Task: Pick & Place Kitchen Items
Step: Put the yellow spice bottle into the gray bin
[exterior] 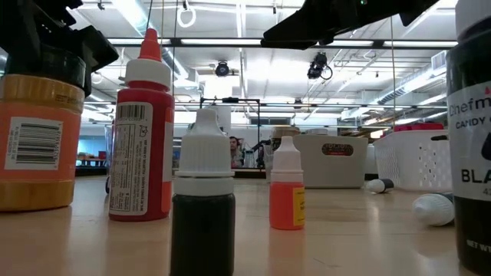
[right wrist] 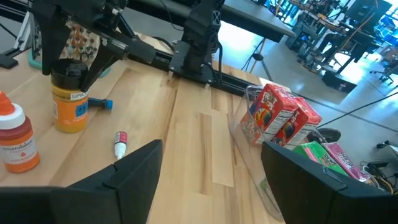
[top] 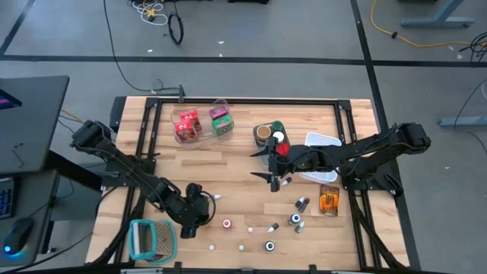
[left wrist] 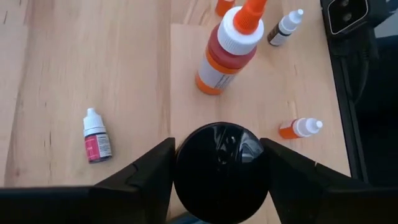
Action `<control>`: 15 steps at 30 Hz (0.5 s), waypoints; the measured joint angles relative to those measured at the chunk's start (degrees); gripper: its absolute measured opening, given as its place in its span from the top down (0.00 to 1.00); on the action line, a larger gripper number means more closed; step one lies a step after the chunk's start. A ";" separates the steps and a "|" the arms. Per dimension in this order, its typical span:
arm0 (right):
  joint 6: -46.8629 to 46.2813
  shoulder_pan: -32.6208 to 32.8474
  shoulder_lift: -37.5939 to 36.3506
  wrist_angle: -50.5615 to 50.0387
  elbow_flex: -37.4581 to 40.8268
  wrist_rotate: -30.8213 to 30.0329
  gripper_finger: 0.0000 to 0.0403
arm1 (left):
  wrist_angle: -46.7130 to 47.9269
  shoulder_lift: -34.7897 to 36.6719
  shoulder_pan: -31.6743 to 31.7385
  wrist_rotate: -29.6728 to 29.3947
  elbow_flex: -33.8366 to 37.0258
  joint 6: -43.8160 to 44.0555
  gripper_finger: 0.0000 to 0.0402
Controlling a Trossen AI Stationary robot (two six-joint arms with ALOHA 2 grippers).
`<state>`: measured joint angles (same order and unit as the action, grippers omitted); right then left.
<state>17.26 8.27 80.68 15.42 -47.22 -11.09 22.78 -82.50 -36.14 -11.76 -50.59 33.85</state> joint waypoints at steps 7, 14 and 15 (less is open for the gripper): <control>0.02 0.02 0.00 0.59 0.00 -3.55 0.30 | 3.52 0.76 2.87 -5.01 -1.77 0.34 0.44; -2.35 0.04 -0.42 -4.92 0.02 -11.17 0.30 | 7.32 4.43 9.97 -4.98 -7.58 -5.17 0.45; -3.45 0.07 -0.93 -6.30 0.02 -10.95 0.30 | 7.28 4.98 11.31 -5.03 -8.60 -6.71 0.45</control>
<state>13.81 8.34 79.75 9.12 -47.20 -22.04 30.06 -77.52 -24.83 -16.78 -59.19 27.14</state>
